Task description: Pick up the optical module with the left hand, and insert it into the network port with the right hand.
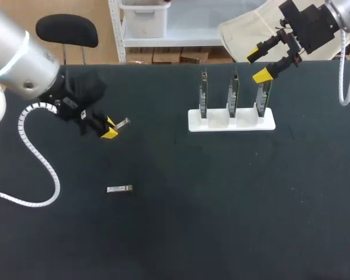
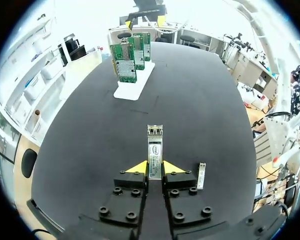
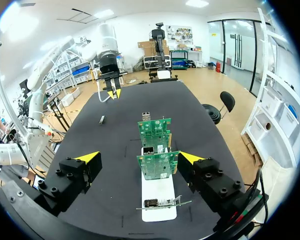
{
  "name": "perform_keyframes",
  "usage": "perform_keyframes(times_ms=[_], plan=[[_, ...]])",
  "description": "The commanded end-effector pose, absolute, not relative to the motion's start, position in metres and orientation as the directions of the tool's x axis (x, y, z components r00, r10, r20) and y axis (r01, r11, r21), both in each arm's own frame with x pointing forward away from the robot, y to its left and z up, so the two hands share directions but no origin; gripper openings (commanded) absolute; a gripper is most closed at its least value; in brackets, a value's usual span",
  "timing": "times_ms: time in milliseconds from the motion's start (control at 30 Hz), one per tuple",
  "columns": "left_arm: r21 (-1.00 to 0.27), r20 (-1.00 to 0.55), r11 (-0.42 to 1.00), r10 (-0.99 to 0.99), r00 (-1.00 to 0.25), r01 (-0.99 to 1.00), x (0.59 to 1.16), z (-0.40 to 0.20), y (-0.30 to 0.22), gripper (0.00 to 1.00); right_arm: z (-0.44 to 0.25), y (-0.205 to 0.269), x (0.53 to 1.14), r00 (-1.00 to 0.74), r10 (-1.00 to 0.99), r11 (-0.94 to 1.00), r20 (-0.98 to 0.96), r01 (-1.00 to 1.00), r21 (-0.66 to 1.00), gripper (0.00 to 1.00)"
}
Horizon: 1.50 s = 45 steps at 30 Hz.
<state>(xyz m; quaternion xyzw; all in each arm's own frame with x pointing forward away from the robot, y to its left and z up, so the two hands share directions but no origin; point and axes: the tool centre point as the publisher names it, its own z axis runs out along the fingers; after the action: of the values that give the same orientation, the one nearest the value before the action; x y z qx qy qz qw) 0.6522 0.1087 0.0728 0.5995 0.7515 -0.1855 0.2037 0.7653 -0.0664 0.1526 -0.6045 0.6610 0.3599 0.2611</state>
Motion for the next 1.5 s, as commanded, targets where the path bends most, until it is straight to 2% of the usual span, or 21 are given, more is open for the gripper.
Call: perform_keyframes(times_ms=[33, 300, 533, 900, 1167, 1500], plan=[[-0.034, -0.535, 0.209, 0.822, -0.195, 0.977, 0.652, 0.072, 0.111, 0.00, 0.152, -0.067, 0.765, -0.132, -0.610, 0.009, -0.781, -0.987, 0.159, 1.00], [-0.034, -0.535, 0.209, 0.822, -0.195, 0.977, 0.652, 0.072, 0.111, 0.00, 0.152, -0.067, 0.765, -0.132, -0.610, 0.009, -0.781, -0.987, 0.159, 1.00], [0.074, -0.620, 0.125, 0.783, -0.052, 0.989, 0.693, 0.102, 0.071, 0.00, 0.152, -0.067, 0.765, -0.132, -0.610, 0.009, -0.781, -0.987, 0.159, 1.00], [0.173, -0.784, 0.172, 0.620, 0.030, 0.970, 0.739, 0.153, 0.029, 0.00, 0.152, -0.067, 0.765, -0.132, -0.610, 0.009, -0.781, -0.987, 0.159, 1.00], [0.157, -0.870, 0.155, 0.489, 0.063, 0.975, 0.743, 0.173, -0.002, 0.00, 0.152, -0.067, 0.765, -0.132, -0.610, 0.009, -0.781, -0.987, 0.159, 1.00], [0.152, -0.867, 0.163, 0.496, 0.052, 0.975, 0.743, 0.174, -0.001, 0.00, 0.152, -0.067, 0.765, -0.132, -0.610, 0.009, -0.781, -0.987, 0.159, 1.00]])
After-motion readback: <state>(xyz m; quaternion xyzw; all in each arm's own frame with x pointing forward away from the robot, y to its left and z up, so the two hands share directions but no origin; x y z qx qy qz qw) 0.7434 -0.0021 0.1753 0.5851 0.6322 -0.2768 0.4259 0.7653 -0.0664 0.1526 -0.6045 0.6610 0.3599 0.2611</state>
